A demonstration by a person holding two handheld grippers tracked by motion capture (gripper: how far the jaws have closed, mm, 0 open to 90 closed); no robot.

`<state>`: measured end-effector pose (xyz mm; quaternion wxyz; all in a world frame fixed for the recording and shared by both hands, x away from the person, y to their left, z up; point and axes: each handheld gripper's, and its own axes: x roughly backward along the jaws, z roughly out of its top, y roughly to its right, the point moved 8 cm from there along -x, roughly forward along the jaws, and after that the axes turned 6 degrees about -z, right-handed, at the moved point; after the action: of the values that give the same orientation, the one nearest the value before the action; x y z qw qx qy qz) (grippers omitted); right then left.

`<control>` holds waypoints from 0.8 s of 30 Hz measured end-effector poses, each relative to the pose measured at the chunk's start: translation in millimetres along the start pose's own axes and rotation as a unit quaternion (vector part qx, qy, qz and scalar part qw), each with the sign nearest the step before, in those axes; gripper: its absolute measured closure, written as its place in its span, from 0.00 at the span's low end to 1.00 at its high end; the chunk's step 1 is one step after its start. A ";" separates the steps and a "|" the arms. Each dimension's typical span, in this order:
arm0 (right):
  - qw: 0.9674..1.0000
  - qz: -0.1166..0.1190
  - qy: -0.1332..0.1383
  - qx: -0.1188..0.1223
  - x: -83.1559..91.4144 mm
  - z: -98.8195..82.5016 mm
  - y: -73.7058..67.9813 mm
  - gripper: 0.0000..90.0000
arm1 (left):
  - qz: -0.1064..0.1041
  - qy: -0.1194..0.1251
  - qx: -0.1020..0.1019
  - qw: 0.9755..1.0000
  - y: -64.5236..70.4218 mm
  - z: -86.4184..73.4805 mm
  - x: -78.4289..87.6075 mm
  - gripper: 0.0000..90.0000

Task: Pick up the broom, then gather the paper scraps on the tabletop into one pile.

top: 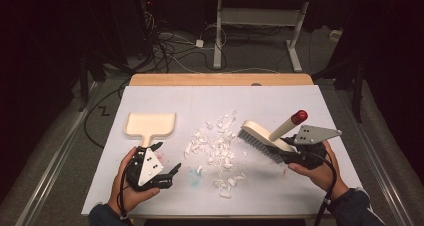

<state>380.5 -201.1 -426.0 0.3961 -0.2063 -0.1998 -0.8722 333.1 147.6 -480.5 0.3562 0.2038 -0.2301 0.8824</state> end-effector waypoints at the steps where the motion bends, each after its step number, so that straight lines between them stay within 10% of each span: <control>1: 1.000 -0.005 0.001 0.000 0.4 -0.4 2.2 0.76 | 0.001 -0.004 0.004 1.000 -0.1 -5.5 1.1 0.20; 13: 0.991 -0.122 -0.044 0.034 -14.6 -9.6 40.8 0.76 | 0.010 -0.028 0.048 0.998 0.5 -46.5 13.7 0.18; 24: 0.980 -0.181 -0.078 0.024 -60.9 -7.8 90.9 0.76 | 0.003 -0.068 0.030 0.997 8.3 -56.4 4.7 0.18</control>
<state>485.9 -223.1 -447.3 0.2197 -0.2246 -0.2854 -0.9054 313.0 175.9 -525.9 0.3308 0.2729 -0.2280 0.8741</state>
